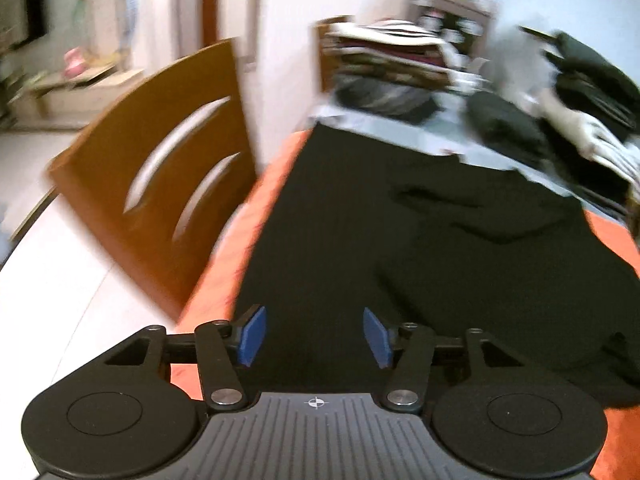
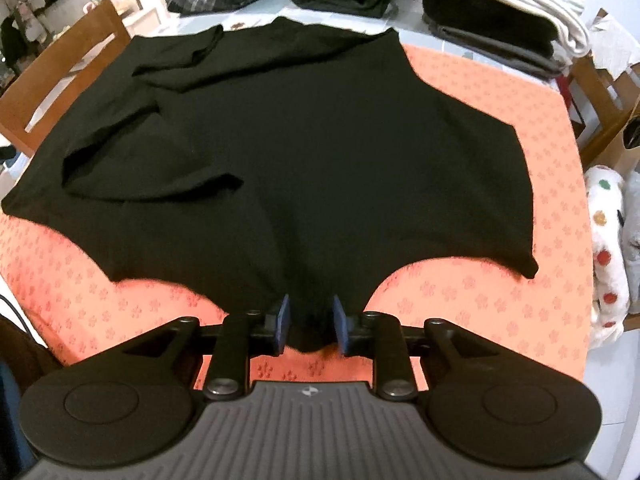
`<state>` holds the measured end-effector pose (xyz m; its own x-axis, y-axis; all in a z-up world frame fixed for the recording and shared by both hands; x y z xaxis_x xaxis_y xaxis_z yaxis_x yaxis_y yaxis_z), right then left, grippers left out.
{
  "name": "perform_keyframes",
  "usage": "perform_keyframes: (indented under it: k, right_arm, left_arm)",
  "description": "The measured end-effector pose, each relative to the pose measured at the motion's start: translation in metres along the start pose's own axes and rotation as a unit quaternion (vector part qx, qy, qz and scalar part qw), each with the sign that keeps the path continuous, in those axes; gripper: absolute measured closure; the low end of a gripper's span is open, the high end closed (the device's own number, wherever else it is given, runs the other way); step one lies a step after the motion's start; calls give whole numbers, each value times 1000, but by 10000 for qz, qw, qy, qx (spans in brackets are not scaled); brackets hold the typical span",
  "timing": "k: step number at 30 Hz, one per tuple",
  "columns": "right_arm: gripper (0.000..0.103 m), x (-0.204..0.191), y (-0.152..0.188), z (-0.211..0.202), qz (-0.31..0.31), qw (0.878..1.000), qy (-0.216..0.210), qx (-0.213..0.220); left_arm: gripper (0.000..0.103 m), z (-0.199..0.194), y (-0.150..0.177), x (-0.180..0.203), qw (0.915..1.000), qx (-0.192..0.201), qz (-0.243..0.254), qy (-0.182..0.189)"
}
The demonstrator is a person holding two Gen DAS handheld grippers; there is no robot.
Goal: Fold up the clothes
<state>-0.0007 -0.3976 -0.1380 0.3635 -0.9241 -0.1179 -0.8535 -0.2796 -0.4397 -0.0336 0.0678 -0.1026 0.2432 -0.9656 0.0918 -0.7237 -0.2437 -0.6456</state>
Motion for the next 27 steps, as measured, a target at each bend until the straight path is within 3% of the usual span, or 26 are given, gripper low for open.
perform_keyframes:
  k: [7,12,18,20,22,23,27]
  right_arm:
    - [73,-3,-1,1,79,9999,32,148]
    - [73,-7,-1,6,20,9999,0,162]
    - [73,-11,-2,14,-73,9998,-98,143]
    - [73,-12,-2,17,-90,9998,-137,128]
    - [73,-13,-3,20,-108,9997,-179,105]
    - [73,-13,-3,21,-106,9997,-188,98]
    - [73,-11,-2,25,-55,9997,-212,94]
  left_arm:
    - [41,34,-19,63,9951,-41,729,661]
    - [41,62,-21,107,9883,-63,1257,862]
    - [42,91,-20,132,9833,-84,1723,577]
    - [56,100,-20,140,9810,-91,1878,481]
    - [91,104,-22,143,9798,-83,1948,453]
    - [96,103,-24,142,9798,-71,1942,474]
    - [99,88,-48,137,9853,253,1612,496]
Point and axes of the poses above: each gripper's, at about its wrist camera, not at the fingertips, and z roughly the way its jaws point, x to its right, y to its underside, the point moved 3 cm from there along z, roughly the way its jaws point
